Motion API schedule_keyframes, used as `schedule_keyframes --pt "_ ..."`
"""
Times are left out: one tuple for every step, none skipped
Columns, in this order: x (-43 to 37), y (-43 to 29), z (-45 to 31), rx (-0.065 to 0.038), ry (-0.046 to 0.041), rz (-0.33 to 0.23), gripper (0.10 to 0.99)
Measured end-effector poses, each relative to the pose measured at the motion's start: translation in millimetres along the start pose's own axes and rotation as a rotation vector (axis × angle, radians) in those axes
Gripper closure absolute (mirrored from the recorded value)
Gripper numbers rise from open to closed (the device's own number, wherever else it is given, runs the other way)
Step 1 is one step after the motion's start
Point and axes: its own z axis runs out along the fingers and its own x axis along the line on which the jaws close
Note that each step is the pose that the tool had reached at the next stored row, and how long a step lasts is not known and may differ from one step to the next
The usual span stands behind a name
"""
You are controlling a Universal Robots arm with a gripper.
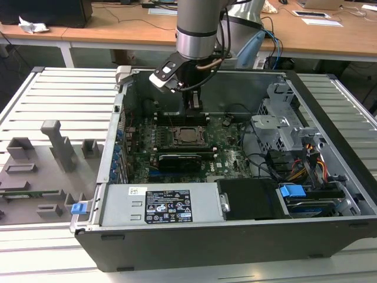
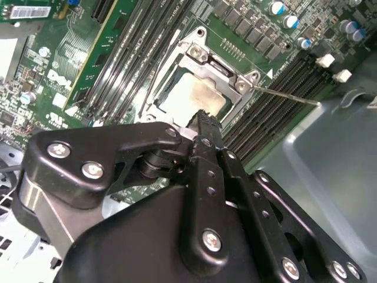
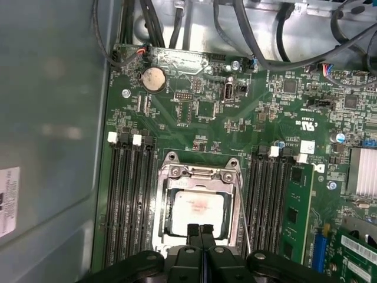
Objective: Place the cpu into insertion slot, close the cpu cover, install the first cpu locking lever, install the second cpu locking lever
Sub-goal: 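Install the first cpu locking lever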
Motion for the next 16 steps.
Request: schedule_keyframes --pt "0.0 0.0 -1.3 0.0 0.0 0.0 0.98" --pt "0.0 0.0 -1.9 0.0 0.0001 0.0 0.98" --pt "0.0 0.0 -1.9 0.0 0.0001 -0.001 0.98" --pt "0.0 0.0 -1.9 0.0 0.0002 -0.006 0.98" --pt "0.0 0.1 -1.9 -0.001 0.0002 -0.022 0.98" --pt "0.0 0.1 -1.9 -0.001 0.0001 -0.039 0.98" --pt "-0.1 0.1 -1.9 -0.001 -0.0001 -0.059 0.98" --pt "-0.1 0.0 -1.8 -0.001 -0.0002 -0.077 0.98" --pt "-0.1 0.0 -1.7 -0.002 -0.0002 -0.107 0.98" --pt "-0.1 0.0 -1.5 -0.002 0.0 -0.13 0.98" --pt "0.0 0.0 -1.5 -0.003 0.0 -0.149 0.98" --pt "0.0 0.0 -1.4 -0.003 0.0 -0.169 0.98" --pt "0.0 0.0 -1.4 -0.003 0.0 -0.188 0.98" --pt "0.0 0.0 -1.3 -0.004 0.0001 -0.206 0.98" --pt "0.0 0.0 -1.3 -0.004 0.0002 -0.224 0.98" --pt "0.0 0.0 -1.3 -0.005 0.0002 -0.246 0.98"
